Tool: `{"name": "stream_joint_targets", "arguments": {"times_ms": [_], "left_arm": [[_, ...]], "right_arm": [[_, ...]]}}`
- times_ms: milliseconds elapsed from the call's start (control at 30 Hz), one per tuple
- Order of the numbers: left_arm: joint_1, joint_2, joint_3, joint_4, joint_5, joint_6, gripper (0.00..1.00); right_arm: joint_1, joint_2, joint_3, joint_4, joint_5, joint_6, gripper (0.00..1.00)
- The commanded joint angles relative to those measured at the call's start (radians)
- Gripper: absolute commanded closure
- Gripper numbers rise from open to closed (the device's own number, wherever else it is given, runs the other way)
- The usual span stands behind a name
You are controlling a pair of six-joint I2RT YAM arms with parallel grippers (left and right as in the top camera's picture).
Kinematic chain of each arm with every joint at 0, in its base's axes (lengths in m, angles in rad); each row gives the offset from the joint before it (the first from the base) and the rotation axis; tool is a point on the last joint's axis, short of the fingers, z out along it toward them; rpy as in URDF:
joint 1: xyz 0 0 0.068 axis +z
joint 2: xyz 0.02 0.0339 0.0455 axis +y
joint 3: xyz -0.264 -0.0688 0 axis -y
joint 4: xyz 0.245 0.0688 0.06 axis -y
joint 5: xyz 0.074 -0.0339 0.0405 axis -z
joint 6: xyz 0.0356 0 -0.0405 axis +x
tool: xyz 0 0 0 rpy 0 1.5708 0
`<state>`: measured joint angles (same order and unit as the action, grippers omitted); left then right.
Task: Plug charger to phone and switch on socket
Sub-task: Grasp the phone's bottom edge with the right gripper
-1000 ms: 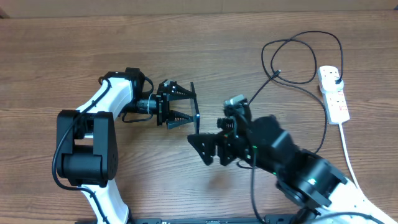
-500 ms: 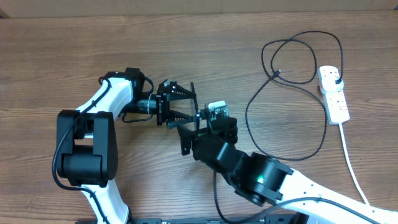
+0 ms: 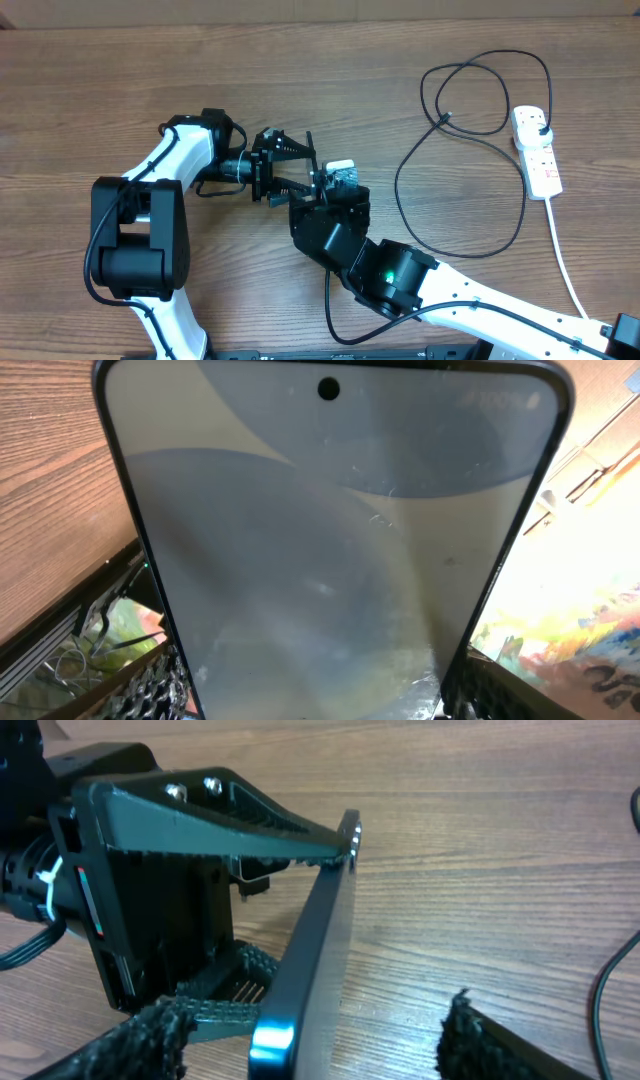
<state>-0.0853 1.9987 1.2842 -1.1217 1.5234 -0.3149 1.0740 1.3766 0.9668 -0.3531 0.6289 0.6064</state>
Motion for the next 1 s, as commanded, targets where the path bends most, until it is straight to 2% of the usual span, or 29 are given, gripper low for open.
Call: {"name": "stream_joint_targets", "arguments": {"times_ms": [0,67,233,433,600,733,967], "left_arm": [[0.0,0.009,0.002,0.001,0.056,0.001,0.41],[0.0,0.009,0.002,0.002,0.056,0.001,0.41],[0.0,0.009,0.002,0.001,0.056,0.001,0.41],[0.0,0.009,0.002,0.002,0.056,0.002,0.41],[0.0,0.009,0.002,0.005,0.055,0.002,0.41],[0.0,0.009,0.002,0.006,0.054,0.002,0.41],[0.0,0.009,0.002,0.008,0.037,0.005,0.41]], "right_arm": [[0.002,0.013,0.02,0.015,0.015,0.007,0.3],[0.002,0.026,0.02,0.024,0.001,0.007,0.36],[0.002,0.055,0.02,0.038,-0.009,-0.016,0.42],[0.002,0.055,0.02,0.039,-0.009,-0.016,0.44],[0.002,0.055,0.02,0.047,-0.01,-0.016,0.62],[0.002,0.055,0.02,0.048,-0.01,-0.016,0.72],[0.002,0.055,0.02,0.048,-0.01,-0.016,0.82]]}}
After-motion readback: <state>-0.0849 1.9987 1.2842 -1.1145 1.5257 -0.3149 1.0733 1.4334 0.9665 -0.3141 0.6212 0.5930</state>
